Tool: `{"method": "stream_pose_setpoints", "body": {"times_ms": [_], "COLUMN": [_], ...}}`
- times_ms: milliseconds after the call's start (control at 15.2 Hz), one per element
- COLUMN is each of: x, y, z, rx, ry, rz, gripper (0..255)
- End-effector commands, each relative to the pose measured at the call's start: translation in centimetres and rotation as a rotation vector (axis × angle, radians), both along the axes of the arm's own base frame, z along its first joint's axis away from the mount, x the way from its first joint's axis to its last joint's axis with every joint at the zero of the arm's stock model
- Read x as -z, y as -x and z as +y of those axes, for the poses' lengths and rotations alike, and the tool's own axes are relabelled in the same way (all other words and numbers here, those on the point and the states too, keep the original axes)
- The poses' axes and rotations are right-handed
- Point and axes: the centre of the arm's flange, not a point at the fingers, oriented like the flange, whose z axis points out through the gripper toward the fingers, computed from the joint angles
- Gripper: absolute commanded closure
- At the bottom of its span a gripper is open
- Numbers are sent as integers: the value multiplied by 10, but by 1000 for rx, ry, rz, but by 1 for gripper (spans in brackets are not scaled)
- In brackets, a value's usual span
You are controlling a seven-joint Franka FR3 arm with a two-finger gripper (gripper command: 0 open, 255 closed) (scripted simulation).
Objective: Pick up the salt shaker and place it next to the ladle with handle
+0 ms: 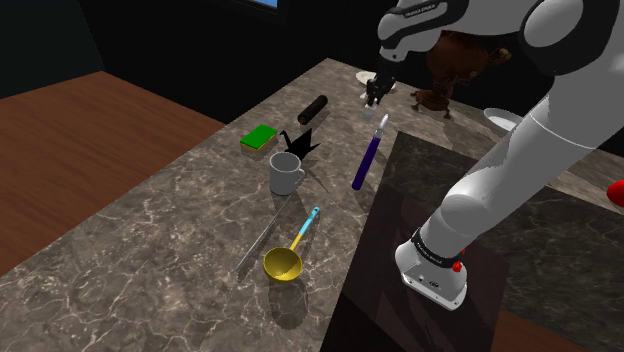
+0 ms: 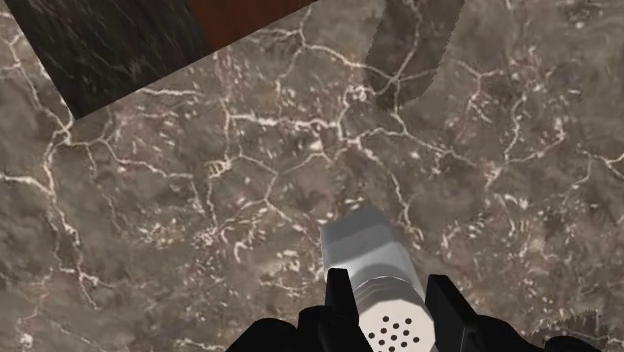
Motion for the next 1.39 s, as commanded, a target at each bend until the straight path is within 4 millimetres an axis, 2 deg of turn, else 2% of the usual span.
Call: {"method": "stream_pose_setpoints", "body": {"times_ms": [0,1122,1320], "x": [-11,-97,-97], "y": [0,0,3], "z": [0,0,39], "rx": [0,0,0], "ry": [0,0,0], "rz": [0,0,0], "gripper": [255,255,255]}}
